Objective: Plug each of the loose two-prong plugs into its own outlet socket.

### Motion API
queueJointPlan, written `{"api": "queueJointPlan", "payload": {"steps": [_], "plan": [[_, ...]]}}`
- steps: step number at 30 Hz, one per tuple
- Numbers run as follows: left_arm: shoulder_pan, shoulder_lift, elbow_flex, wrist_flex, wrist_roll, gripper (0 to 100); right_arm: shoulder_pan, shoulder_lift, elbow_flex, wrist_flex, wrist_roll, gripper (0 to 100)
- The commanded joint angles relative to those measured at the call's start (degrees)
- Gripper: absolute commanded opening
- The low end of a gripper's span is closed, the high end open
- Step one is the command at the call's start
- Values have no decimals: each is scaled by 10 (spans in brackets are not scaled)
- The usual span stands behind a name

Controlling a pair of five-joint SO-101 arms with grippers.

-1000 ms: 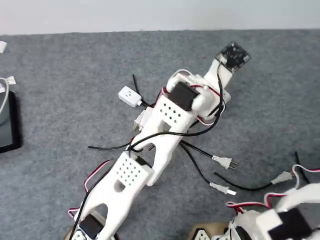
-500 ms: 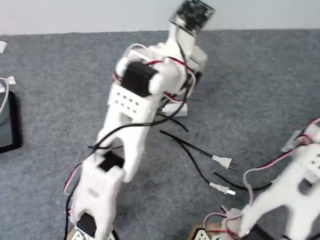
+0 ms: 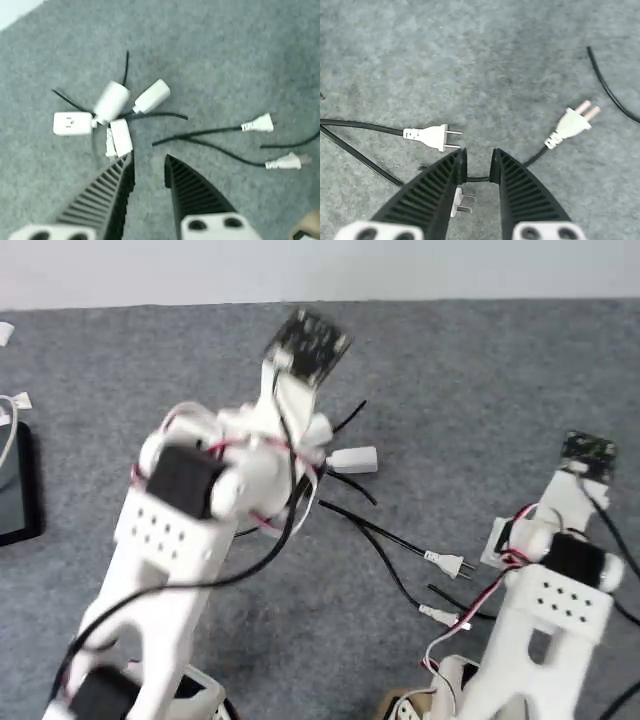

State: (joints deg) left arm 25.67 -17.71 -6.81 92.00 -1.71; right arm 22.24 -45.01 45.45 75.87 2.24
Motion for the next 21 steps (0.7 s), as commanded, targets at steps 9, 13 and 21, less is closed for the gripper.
{"api": "queueJointPlan", "payload": {"steps": [9,13,21], "plan": [[-81,-344,586,-371,-55,17,-59,-19,126,-111,22,100],[-133,-316,623,-418,-57,111,-66,-18,132,-115,22,100],[-184,-201,625,-498,-170,173,-69,-17,159,-147,23,100]]}}
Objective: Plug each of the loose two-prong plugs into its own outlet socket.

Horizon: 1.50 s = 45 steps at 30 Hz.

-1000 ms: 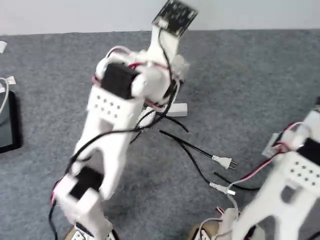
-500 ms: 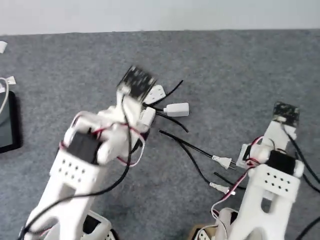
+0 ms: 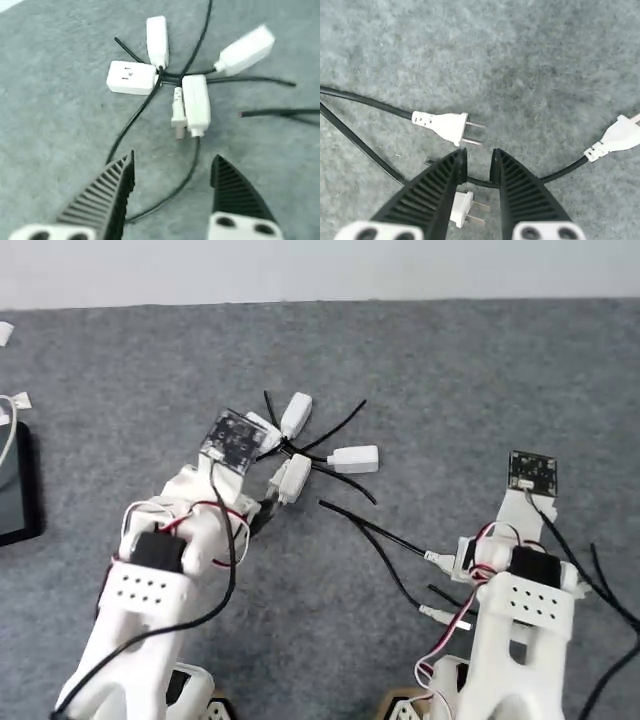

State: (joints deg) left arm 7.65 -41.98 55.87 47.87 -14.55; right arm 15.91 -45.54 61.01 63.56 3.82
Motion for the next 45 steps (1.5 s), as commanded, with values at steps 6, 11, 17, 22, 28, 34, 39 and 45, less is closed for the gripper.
{"api": "queueJointPlan", "payload": {"steps": [6,11,17,22,28,34,39,45], "plan": [[46,145,-3,-181,-40,173,-6,-13,7,-28,7,100],[62,292,-45,-254,-40,173,-6,-13,8,-25,27,100],[62,425,-150,-262,-42,173,-6,-13,15,-28,43,100],[68,453,-190,-264,-45,174,-6,-13,15,-28,44,100],[69,518,-250,-260,-46,174,-6,-13,15,-25,56,100],[66,538,-261,-260,-46,73,-6,-13,15,-29,55,100],[76,536,-261,-248,-41,13,-6,-13,30,-58,55,100],[98,462,-260,-152,32,13,-6,-13,33,-65,55,100]]}}
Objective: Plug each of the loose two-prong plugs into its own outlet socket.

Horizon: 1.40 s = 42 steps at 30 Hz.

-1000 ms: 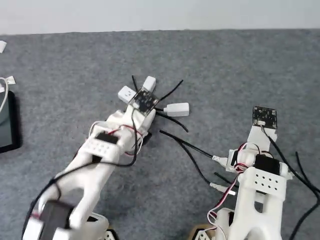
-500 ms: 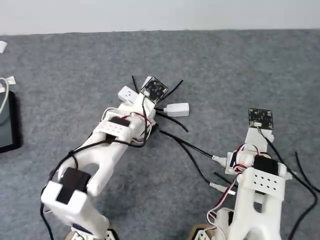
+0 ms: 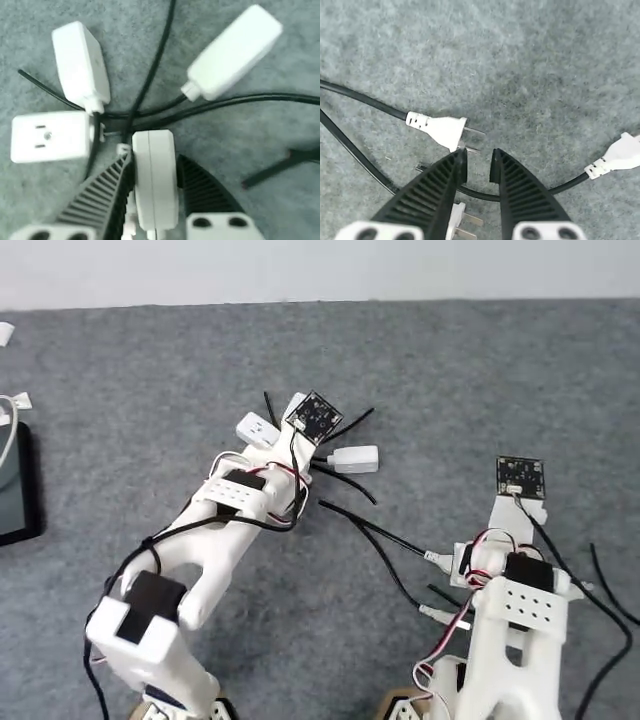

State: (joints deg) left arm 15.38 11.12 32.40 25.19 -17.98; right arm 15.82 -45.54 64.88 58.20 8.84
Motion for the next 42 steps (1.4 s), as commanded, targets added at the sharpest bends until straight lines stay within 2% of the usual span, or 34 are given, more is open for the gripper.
{"api": "queueJointPlan", "payload": {"steps": [1,7,11,14,16,23,28,34,38,42], "plan": [[27,-89,-25,100,95,13,-5,-13,-5,-12,4,100],[85,-222,-25,263,243,13,-5,-13,-4,-12,4,100],[116,-292,-25,324,306,13,-5,-13,-2,-13,4,101],[122,-312,-25,361,389,13,-5,-13,-2,-13,4,101],[120,-302,-22,371,433,13,-5,-13,-2,-13,4,101],[90,-209,28,300,456,13,-5,-13,0,-12,5,101],[85,-175,63,230,425,13,-5,-13,0,-12,6,101],[111,-245,97,202,289,21,-5,-13,0,-12,6,102],[109,-312,147,155,216,115,-5,-13,0,-12,7,102],[113,-338,200,97,184,220,-5,-13,0,-12,8,102]]}}
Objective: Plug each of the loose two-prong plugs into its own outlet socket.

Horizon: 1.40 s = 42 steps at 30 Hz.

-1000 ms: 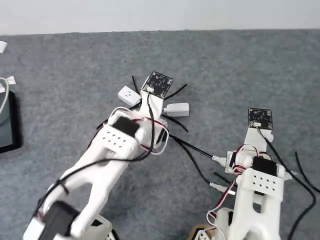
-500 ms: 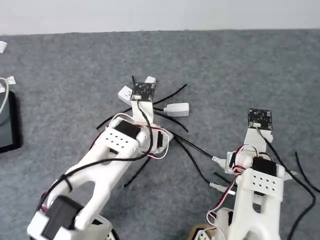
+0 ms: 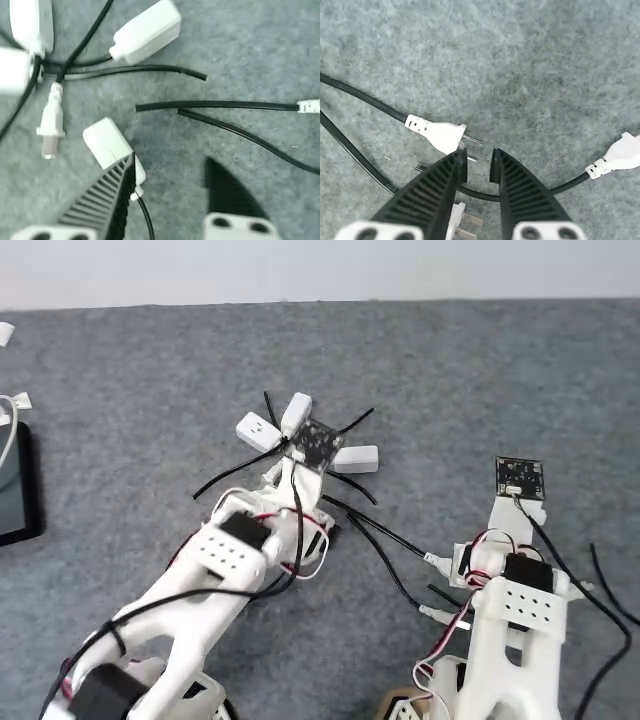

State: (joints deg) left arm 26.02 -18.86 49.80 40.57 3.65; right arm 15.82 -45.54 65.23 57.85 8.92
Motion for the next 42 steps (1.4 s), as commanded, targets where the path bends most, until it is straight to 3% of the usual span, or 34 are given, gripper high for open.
{"api": "queueJointPlan", "payload": {"steps": [1,11,17,20,32,42], "plan": [[6,-38,29,-62,-33,220,-5,-13,-4,-8,7,102],[-51,87,-53,-62,-33,192,-5,-13,-4,-8,8,102],[-71,226,-142,-62,-33,77,-5,-13,-4,-8,8,102],[-87,235,-150,-63,-33,10,-5,-13,-4,-8,8,102],[-164,236,-146,29,-35,13,-5,-13,-4,-8,8,103],[-216,241,-146,107,-147,14,-5,-13,-3,-8,7,103]]}}
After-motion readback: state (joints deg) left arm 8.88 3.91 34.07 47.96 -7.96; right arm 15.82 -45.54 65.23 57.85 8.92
